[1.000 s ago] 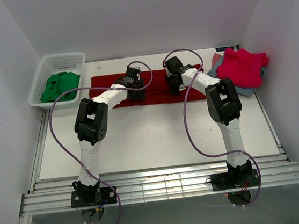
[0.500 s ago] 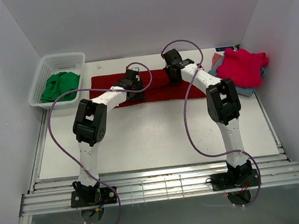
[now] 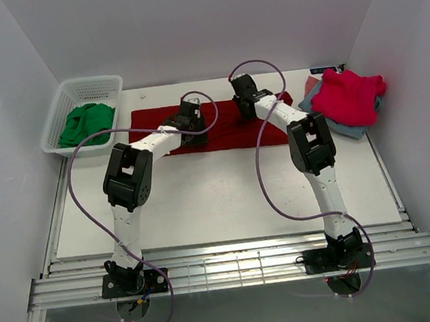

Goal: Fold and stack the t-shirts
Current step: Fold the other side of the tshirt into a rectangle

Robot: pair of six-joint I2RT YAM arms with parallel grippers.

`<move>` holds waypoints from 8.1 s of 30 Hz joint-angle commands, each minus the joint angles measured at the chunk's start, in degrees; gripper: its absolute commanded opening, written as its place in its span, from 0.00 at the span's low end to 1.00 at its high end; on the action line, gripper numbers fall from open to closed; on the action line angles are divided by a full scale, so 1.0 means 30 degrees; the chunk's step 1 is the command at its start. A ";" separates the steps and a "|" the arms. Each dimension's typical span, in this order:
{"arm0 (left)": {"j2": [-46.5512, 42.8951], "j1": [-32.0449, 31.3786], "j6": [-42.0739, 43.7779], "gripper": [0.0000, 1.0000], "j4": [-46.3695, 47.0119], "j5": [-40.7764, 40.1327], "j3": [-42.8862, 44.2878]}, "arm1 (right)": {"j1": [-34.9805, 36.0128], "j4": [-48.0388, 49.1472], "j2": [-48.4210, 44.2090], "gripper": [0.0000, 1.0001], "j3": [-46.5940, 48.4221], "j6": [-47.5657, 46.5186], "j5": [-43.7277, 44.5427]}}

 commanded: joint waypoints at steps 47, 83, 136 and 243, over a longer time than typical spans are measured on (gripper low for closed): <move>-0.4508 -0.3194 -0.0020 0.56 -0.2212 -0.3225 -0.4752 | 0.0105 0.1707 -0.8003 0.08 -1.3766 0.5878 -0.1336; -0.5595 -0.5331 -0.0548 0.51 -0.1274 0.0785 -0.1588 | 0.1894 0.0386 -0.9559 0.39 -1.0491 0.4562 -0.0574; -0.2780 -0.7999 -0.0431 0.32 -0.0923 0.0788 -0.4459 | 0.0604 0.0738 -0.4724 0.08 -0.5745 0.3652 -0.2040; -0.4916 -0.7999 -0.0520 0.52 -0.1948 -0.3074 -0.3878 | 0.0457 0.0065 -0.8055 0.35 -0.5326 0.3302 -0.0840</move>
